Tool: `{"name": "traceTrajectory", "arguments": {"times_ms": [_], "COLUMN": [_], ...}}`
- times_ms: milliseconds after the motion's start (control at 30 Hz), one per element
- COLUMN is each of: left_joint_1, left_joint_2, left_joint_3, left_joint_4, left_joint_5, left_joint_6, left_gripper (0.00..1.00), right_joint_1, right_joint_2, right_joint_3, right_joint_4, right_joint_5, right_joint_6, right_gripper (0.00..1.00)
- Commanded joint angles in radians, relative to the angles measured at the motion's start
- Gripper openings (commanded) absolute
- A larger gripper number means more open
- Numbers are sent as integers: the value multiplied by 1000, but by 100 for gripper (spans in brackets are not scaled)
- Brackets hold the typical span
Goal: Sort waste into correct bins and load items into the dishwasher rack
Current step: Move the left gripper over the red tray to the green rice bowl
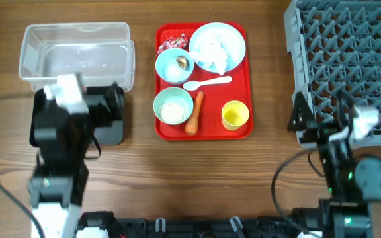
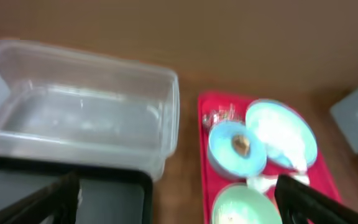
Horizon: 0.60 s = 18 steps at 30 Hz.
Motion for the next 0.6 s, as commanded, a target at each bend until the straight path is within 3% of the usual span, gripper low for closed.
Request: {"name": "traceTrajectory", "arguments": {"times_ms": [0, 167, 367, 567], "left_joint_1": [-54, -175, -334, -421], "left_joint_2": [181, 373, 589, 715], "left_joint_3": [232, 451, 638, 649], "left_joint_4": [-124, -258, -366, -341], "left_joint_5": [13, 3, -26, 172], "left_joint_6": [47, 121, 122, 115], "left_gripper": [100, 100, 100, 100], "right_joint_1": [3, 3, 3, 3], "right_joint_2": [153, 348, 544, 633], "right_joint_3": [156, 347, 544, 554], "right_joint_4": [-60, -205, -460, -474], "right_joint_5": [-74, -112, -126, -134], "right_joint_6": [-42, -42, -42, -38], "right_gripper": [100, 100, 100, 100]}}
